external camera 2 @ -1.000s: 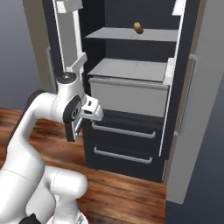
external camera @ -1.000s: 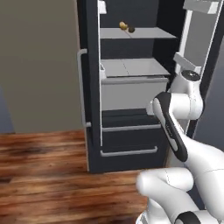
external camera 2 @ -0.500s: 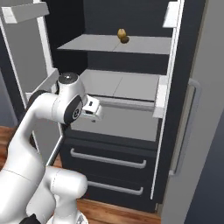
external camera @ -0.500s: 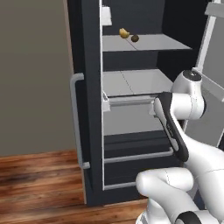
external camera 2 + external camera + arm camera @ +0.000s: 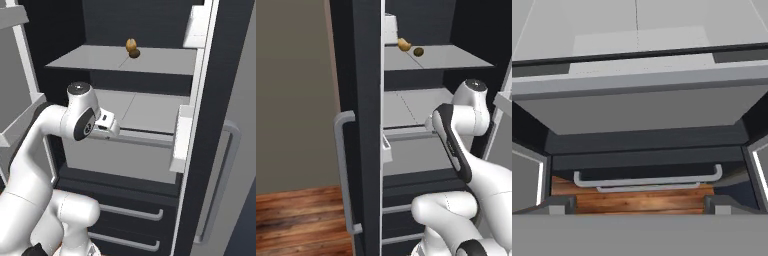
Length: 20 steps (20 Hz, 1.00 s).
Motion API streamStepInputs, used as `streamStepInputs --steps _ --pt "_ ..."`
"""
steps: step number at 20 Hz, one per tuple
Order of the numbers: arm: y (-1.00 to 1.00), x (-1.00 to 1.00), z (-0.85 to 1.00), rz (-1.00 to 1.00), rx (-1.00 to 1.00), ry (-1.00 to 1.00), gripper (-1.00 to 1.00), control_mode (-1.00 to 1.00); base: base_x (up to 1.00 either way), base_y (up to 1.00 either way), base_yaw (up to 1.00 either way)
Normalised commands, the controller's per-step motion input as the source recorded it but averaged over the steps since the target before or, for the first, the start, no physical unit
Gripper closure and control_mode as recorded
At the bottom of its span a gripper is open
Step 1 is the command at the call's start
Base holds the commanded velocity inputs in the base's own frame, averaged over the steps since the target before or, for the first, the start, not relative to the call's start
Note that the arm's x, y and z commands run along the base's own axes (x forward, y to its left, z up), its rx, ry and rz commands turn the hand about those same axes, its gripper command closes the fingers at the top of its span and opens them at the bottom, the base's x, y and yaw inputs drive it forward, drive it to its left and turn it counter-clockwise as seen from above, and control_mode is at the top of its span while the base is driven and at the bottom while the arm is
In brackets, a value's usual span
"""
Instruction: Pick the peach and kiwi from the fridge and place them on the plate next to the blender to make a fruit smoothie.
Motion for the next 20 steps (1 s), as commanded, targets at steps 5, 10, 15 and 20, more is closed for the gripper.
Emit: streamStepInputs --steps 5,10,15,20 --pt "0.0 0.02 0.23 -0.02 0.0 -0.04 -1.0 -1.0 0.03 0.0 0.0" --pt "0.0 0.01 0.83 -0.01 -0.03 -0.24 -1.0 -1.0 0.0 0.0 0.0" --pt "0.0 0.0 1.0 -0.01 -0.09 -0.28 -1.0 -1.0 0.0 0.0 0.0" --pt "-0.02 0.2 1.0 -0.01 -0.04 -0.09 -1.0 -1.0 0.0 0.0 0.0"
